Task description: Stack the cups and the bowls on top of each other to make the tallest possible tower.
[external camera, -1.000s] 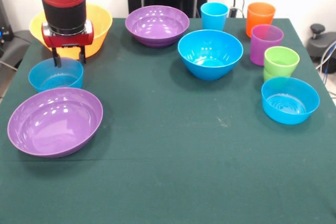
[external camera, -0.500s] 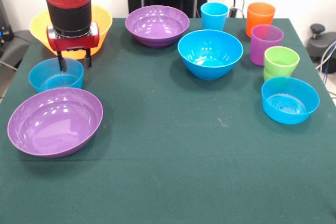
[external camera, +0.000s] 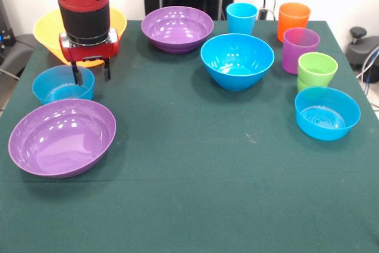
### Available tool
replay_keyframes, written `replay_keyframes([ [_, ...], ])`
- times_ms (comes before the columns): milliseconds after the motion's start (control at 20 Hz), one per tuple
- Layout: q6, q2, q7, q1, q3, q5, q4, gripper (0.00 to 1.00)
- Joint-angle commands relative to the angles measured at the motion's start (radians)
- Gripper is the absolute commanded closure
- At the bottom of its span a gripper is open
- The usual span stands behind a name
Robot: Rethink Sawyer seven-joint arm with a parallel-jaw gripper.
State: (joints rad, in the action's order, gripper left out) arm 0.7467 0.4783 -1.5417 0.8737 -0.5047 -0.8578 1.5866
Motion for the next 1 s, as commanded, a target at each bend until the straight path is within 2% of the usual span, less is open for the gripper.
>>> replay_keyframes([
  [50, -0.002, -0.115, 0.243, -0.050, 0.006, -0.128, -0.067, 0.00],
  [450, 0.061, -0.122, 0.219, -0.086, 0.038, -0.138, -0.101, 0.00],
  [1000, 0.050, -0.124, 0.217, -0.099, 0.034, -0.121, -0.105, 0.00],
])
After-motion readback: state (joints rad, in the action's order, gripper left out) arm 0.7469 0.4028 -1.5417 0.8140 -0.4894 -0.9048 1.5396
